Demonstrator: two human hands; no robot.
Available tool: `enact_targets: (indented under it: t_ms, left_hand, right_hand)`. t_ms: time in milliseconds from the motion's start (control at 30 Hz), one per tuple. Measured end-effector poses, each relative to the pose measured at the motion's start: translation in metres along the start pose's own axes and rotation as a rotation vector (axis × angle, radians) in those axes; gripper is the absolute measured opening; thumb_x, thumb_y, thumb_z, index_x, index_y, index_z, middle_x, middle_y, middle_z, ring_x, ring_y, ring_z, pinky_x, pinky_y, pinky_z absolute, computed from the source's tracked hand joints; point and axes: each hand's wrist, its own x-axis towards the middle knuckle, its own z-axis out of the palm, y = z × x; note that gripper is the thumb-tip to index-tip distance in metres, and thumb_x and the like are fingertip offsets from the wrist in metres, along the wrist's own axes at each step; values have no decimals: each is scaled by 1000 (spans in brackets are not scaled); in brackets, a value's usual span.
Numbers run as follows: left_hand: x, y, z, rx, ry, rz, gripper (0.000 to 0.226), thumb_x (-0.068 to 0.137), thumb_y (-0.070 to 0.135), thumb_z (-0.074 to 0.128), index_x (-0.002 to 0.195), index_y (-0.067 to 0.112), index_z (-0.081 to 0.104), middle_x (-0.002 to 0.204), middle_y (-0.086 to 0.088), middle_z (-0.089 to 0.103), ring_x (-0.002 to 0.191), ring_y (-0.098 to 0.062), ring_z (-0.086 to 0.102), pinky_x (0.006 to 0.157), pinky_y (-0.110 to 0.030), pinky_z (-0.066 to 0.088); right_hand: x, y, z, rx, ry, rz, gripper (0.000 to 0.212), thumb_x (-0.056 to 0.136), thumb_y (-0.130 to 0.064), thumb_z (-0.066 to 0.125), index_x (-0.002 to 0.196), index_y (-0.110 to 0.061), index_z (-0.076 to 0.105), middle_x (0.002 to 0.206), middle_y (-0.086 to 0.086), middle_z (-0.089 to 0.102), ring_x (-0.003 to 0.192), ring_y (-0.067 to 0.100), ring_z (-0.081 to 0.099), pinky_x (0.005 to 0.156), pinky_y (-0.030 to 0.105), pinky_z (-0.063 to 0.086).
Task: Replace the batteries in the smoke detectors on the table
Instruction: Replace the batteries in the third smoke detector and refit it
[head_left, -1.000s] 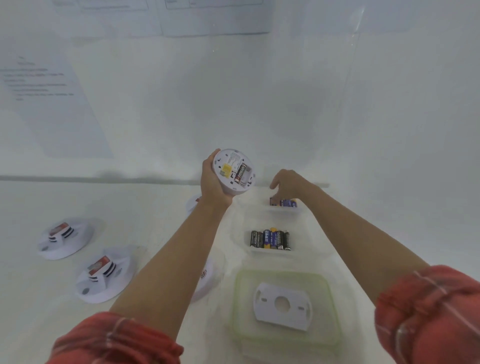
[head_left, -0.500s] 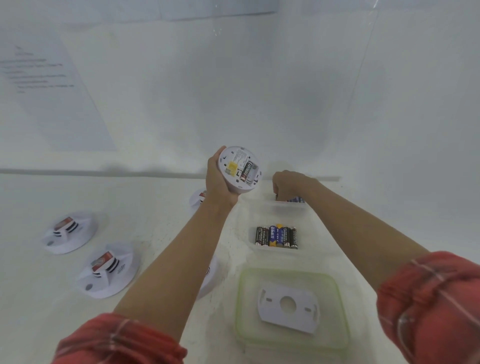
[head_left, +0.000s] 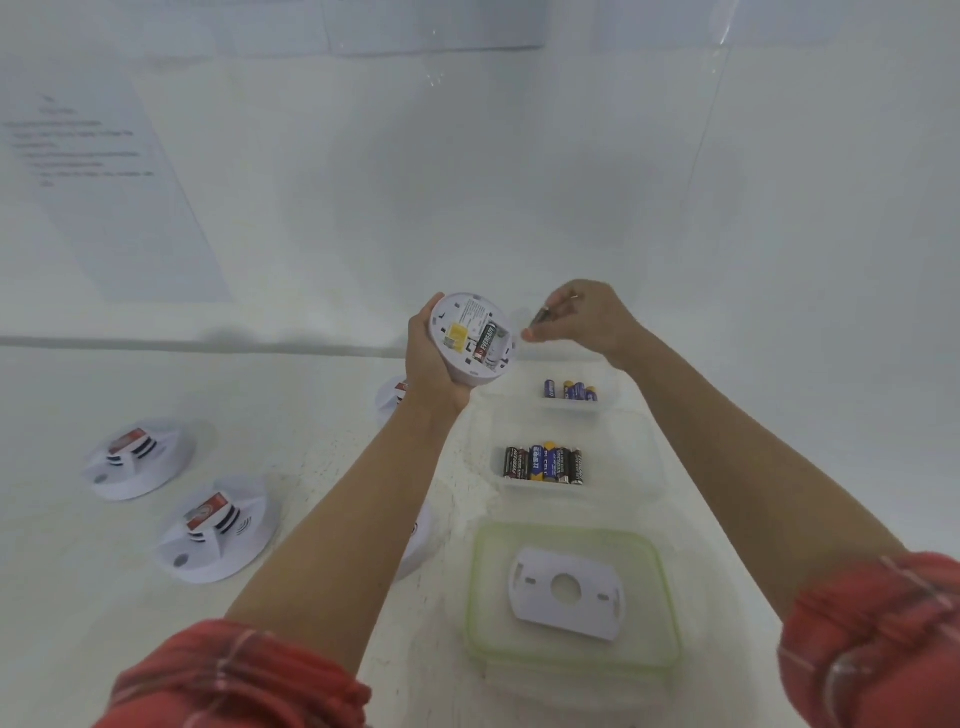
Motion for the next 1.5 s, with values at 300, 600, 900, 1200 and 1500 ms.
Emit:
enact_targets:
  t_ms: [300,600,900,1200,1500]
  left_hand:
    - [-32,-2,5,-19,-81,-19,35,91,42,36,91,17,60,95,-8,59,91,-27,56,86,-41,45]
    - [-65,-5,4,4,-53,-25,39,91,42,38,87,12,62,85,-12,61,80,-30,57,82,-39,44]
    - [-75,-13,-5,-87,23,-12,41,78,45,52,102,13,55,106,-12,46,99,-32,44,63,-31,46]
    - [-99,-1,-6,-49,-31,22,37,92,41,38,83,14,61,83,-6,58,79,-24,55,77,-35,44]
    - [-124,-20,-35,-126,-24,-18,29,92,37,39,97,18,60,109,-8,58,105,-29,53,105,-49,35]
  right_hand:
    - [-57,-18,32,-74,117,-112,55,60,-12,86,108,-2,61,97,5,64,75,17,60,72,18,52]
    - [-86,-14,47,-271,181,-202,40,69,-17,80,105,-6,67,110,7,64,78,13,49,62,-1,36]
    - [-115,-23,56,-435,83,-234,43,87,-18,63,127,-3,56,128,7,49,119,20,47,91,23,38]
    - [-140,-28,63,-497,-31,-235,41,98,-14,41,139,-10,42,145,4,35,129,19,40,101,20,30]
    - [-191,-2,40,-704,-364,143,38,77,-14,73,114,-9,65,121,8,61,99,16,55,81,20,38]
